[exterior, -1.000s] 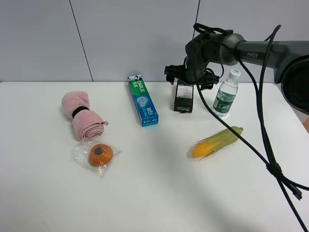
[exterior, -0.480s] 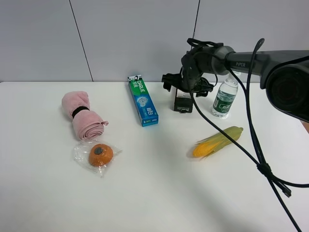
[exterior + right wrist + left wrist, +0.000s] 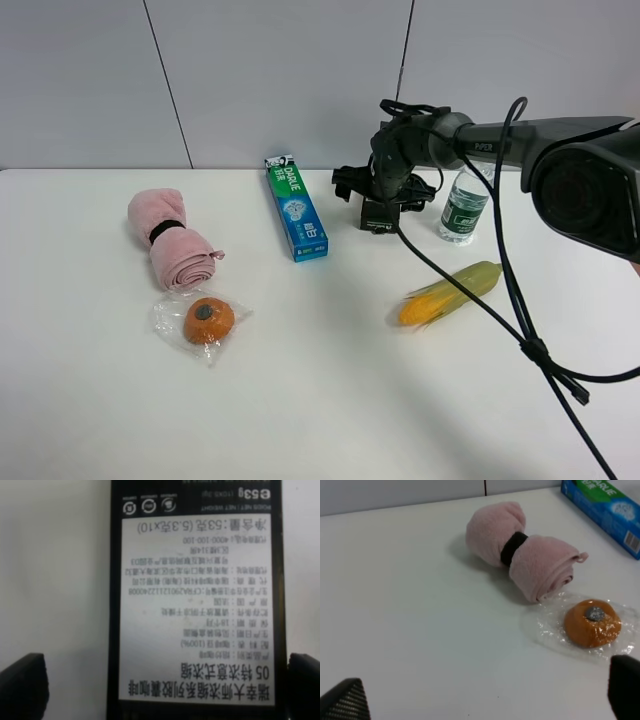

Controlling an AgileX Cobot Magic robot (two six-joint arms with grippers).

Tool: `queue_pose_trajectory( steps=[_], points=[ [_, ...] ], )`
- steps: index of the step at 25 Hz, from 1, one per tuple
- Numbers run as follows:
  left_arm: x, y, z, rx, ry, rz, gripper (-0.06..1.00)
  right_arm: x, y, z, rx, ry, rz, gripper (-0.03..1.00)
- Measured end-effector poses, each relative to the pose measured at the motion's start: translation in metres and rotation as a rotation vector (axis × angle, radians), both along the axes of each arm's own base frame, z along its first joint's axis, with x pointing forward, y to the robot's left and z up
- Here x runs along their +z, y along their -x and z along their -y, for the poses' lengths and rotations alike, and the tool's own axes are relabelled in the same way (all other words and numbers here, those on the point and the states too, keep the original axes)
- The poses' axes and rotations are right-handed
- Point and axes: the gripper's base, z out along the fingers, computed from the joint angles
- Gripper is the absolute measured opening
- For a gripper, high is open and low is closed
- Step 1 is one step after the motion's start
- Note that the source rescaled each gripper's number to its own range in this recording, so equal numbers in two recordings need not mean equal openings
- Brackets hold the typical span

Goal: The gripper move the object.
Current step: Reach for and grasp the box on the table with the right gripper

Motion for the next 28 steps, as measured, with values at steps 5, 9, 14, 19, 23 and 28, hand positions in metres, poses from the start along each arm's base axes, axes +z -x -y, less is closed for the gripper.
queue_pose_trajectory(
  steps=[5, 9, 14, 19, 23, 28],
  points=[
    [0.0, 0.0, 0.0, 0.0, 0.0, 0.0, 1.0, 0.001, -0.003, 0.004, -0.006, -0.009, 0.012, 0.77],
    [0.0, 0.0, 0.0, 0.0, 0.0, 0.0, 1.0, 0.001, -0.006, 0.008, -0.011, -0.015, 0.023, 0.77],
    [0.0, 0.0, 0.0, 0.0, 0.0, 0.0, 1.0, -0.002, -0.008, 0.01, -0.007, -0.017, 0.032, 0.77],
    [0.0, 0.0, 0.0, 0.0, 0.0, 0.0, 1.0, -0.016, -0.008, 0.01, -0.007, -0.007, 0.008, 0.77],
    [0.0, 0.0, 0.0, 0.0, 0.0, 0.0, 1.0, -0.015, -0.008, 0.01, -0.004, -0.011, 0.013, 0.65],
    [0.0, 0.0, 0.0, 0.0, 0.0, 0.0, 1.0, -0.015, -0.008, 0.01, -0.005, -0.01, 0.011, 0.06]
  ],
)
